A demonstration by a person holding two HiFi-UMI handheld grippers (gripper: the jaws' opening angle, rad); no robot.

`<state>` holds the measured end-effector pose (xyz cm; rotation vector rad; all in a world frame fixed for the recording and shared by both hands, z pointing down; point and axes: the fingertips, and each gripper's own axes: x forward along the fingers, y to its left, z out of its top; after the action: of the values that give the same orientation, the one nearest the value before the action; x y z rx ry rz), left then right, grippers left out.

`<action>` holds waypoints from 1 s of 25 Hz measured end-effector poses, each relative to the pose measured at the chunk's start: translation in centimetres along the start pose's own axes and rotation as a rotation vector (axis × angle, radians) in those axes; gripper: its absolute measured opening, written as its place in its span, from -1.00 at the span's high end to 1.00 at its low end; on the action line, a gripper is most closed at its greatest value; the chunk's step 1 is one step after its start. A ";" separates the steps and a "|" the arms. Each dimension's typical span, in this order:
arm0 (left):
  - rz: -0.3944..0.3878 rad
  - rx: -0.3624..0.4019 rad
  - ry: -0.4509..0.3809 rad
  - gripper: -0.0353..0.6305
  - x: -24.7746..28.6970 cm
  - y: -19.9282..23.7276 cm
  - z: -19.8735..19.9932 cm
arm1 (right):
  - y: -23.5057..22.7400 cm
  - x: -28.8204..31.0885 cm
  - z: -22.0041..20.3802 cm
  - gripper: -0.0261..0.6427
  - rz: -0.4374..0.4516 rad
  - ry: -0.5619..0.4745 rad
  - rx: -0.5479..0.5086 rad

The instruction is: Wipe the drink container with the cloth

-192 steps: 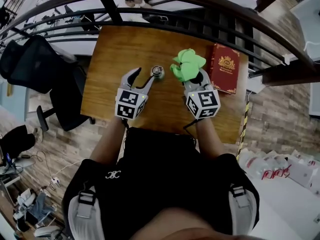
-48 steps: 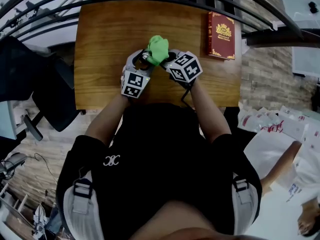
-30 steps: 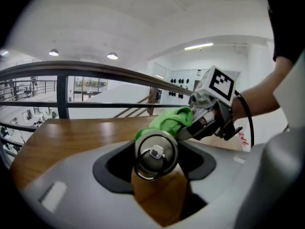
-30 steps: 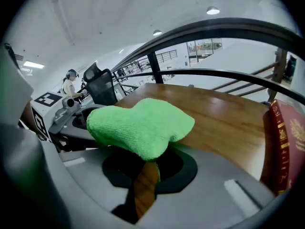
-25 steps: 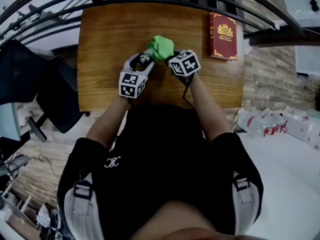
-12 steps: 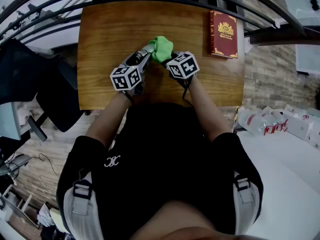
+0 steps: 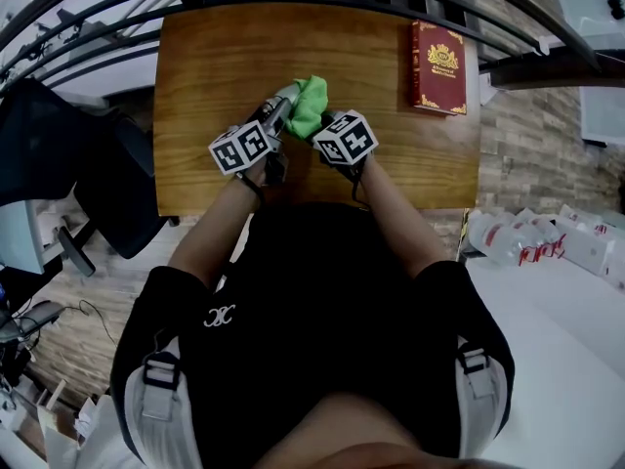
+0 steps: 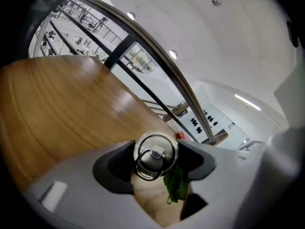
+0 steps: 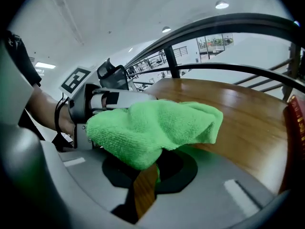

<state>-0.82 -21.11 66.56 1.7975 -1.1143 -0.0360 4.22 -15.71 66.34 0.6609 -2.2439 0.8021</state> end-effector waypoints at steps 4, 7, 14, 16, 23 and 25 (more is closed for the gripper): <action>0.011 -0.091 -0.007 -0.04 0.1 0.4 0.1 | 0.0 1.3 -0.9 0.77 0.007 0.027 0.003; 0.016 -0.129 -0.011 -0.04 0.0 0.8 0.3 | -0.2 2.2 -1.4 0.77 0.013 0.052 0.006; 0.030 -0.114 0.023 -0.04 -0.3 0.7 0.1 | -1.2 4.5 -4.4 0.77 -0.019 0.146 0.042; 0.032 -0.112 0.026 -0.04 -0.3 0.6 0.1 | -1.9 4.5 -4.4 0.77 -0.039 0.135 0.060; 0.063 0.030 0.051 -0.04 -0.1 0.5 0.8 | -6.4 2.0 -3.4 0.77 -0.196 0.014 0.173; 0.069 0.106 0.062 -0.04 0.1 0.0 1.0 | -7.5 0.7 -2.5 0.77 -0.228 -0.045 0.197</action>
<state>-1.24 -21.89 66.05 1.8401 -1.1518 0.1212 9.56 -19.31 71.05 1.0170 -2.0962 0.9067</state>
